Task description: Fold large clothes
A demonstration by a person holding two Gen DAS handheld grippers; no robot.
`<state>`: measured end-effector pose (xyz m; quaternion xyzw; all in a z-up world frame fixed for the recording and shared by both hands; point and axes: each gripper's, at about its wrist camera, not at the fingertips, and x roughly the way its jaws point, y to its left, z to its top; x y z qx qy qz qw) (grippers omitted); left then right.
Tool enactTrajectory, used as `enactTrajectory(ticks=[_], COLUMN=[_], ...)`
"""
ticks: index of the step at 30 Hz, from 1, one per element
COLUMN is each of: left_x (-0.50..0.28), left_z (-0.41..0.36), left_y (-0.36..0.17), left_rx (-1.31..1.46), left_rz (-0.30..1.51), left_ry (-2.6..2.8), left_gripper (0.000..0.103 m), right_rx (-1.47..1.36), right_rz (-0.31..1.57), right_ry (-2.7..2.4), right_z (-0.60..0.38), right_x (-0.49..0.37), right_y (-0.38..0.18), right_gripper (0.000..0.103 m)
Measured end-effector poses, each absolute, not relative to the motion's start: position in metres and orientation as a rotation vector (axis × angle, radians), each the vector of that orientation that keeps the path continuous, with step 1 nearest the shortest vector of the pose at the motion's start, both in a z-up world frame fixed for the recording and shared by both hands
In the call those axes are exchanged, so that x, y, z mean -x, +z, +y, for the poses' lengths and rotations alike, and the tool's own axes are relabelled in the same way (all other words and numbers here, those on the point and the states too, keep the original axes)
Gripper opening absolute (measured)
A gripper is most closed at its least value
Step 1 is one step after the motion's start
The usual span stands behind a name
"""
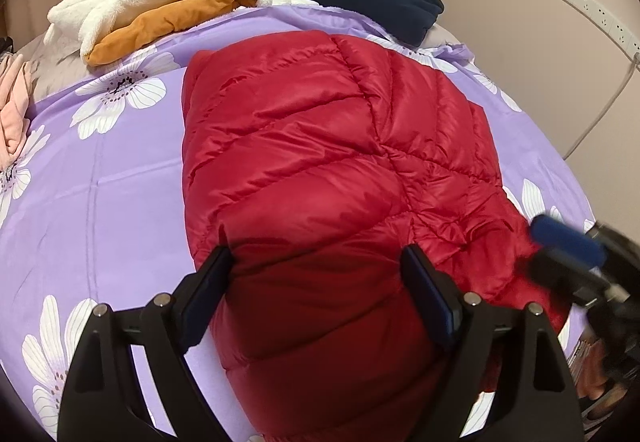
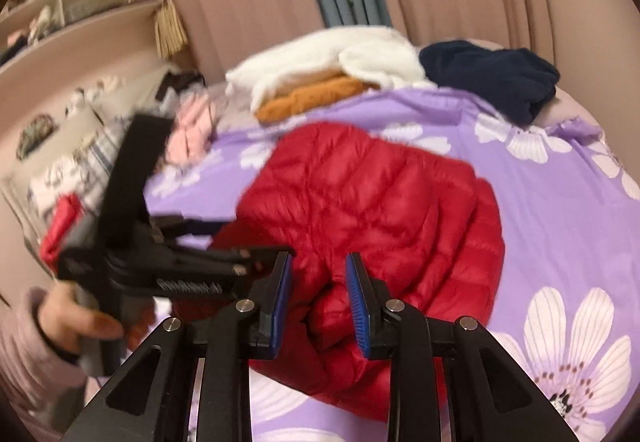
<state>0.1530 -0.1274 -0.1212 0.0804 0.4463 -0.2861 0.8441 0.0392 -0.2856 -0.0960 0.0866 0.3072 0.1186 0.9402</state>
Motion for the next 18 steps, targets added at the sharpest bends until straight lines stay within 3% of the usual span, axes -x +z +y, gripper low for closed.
enactTrajectory(ticks=[18], left_x=[-0.151], left_z=[-0.135], left_y=[-0.133], left_rx=[-0.219], left_rz=[0.944], left_ry=[-0.609], left_gripper=[0.093], right_rx=[-0.219], right_rz=[0.755], right_ry=[0.187], right_z=[-0.291], right_x=[-0.050], right_y=[-0.145], right_gripper=[0.029])
